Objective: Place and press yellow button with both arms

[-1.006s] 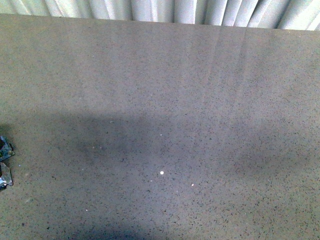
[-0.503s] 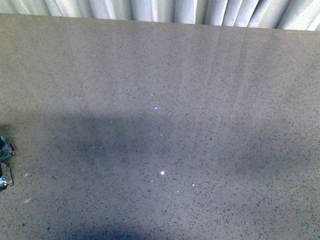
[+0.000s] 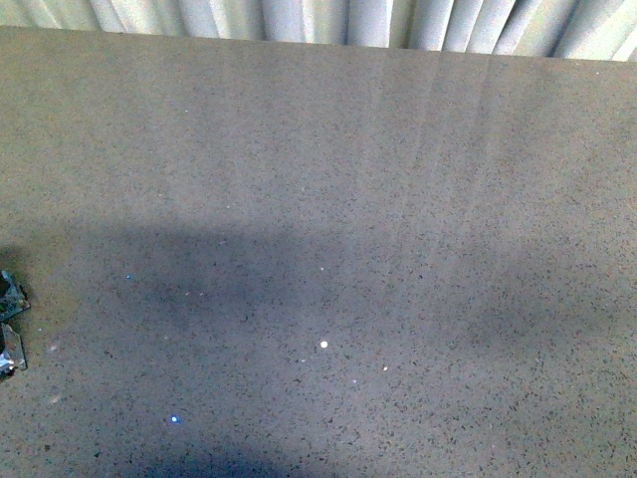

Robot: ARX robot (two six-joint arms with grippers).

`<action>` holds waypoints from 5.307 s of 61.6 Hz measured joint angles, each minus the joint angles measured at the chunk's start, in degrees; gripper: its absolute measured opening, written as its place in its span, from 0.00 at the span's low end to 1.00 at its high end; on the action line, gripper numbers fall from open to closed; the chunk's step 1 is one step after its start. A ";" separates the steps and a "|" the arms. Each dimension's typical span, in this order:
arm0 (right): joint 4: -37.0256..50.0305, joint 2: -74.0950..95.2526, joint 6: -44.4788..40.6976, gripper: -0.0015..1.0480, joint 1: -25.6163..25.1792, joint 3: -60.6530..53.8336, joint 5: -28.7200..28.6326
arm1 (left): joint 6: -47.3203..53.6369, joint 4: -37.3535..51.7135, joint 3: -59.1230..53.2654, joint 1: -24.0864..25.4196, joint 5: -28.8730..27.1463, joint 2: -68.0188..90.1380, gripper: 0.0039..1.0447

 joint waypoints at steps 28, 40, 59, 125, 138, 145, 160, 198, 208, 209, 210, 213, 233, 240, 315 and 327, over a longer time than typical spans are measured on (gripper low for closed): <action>0.00 0.00 0.00 0.91 0.00 0.00 0.00 | 0.48 1.22 2.10 -0.74 -1.05 2.64 0.91; 0.00 0.00 0.00 0.91 0.00 0.00 0.00 | 1.22 1.03 2.10 -0.74 -1.14 2.84 0.91; 0.00 0.00 0.00 0.91 0.00 0.00 0.00 | 1.66 0.94 2.10 -0.63 -1.33 3.48 0.91; 0.00 0.00 0.00 0.91 0.00 0.00 0.00 | 4.35 -5.22 3.43 0.61 -0.96 -8.02 0.32; 0.00 0.00 0.00 0.91 0.00 0.00 -0.02 | 3.10 -8.57 5.11 -11.21 -6.49 -18.62 0.32; 0.00 0.00 0.00 0.91 0.00 0.00 0.00 | 1.11 -6.27 5.27 -22.82 -12.41 -18.03 0.32; 0.00 0.00 0.00 0.91 0.00 0.00 0.00 | -2.38 3.15 9.73 -48.61 -24.02 -4.17 0.32; 0.00 0.00 0.00 0.91 0.00 0.00 0.09 | -0.61 11.63 25.03 -67.30 -28.68 24.85 0.32; 0.00 0.00 0.00 0.91 0.00 0.00 0.09 | -0.17 12.31 25.70 -67.69 -27.61 26.53 0.32; 0.00 0.00 0.00 0.91 0.00 0.00 0.09 | 0.07 12.37 25.81 -67.76 -27.52 26.77 0.32; 0.00 0.00 0.00 0.91 0.00 0.00 0.09 | 0.09 12.44 25.88 -67.80 -27.52 26.86 0.32; 0.00 0.00 0.00 0.91 0.00 0.00 0.09 | 0.44 12.59 26.12 -67.93 -27.50 27.21 0.32; 0.00 0.00 0.00 0.91 0.00 0.00 0.09 | 0.31 12.39 26.80 -68.43 -26.49 28.79 0.57; 0.00 0.00 0.00 0.91 0.00 0.00 0.09 | 0.09 12.15 26.77 -68.50 -25.77 28.94 0.77; -22.56 19.21 -1.51 0.91 -1.29 11.91 0.35 | -12.02 10.95 -13.66 -34.32 -28.15 -37.48 0.16; -12.35 43.15 -6.34 0.91 -0.33 20.94 0.31 | -11.72 -2.10 -13.57 -29.07 -22.82 -50.95 0.01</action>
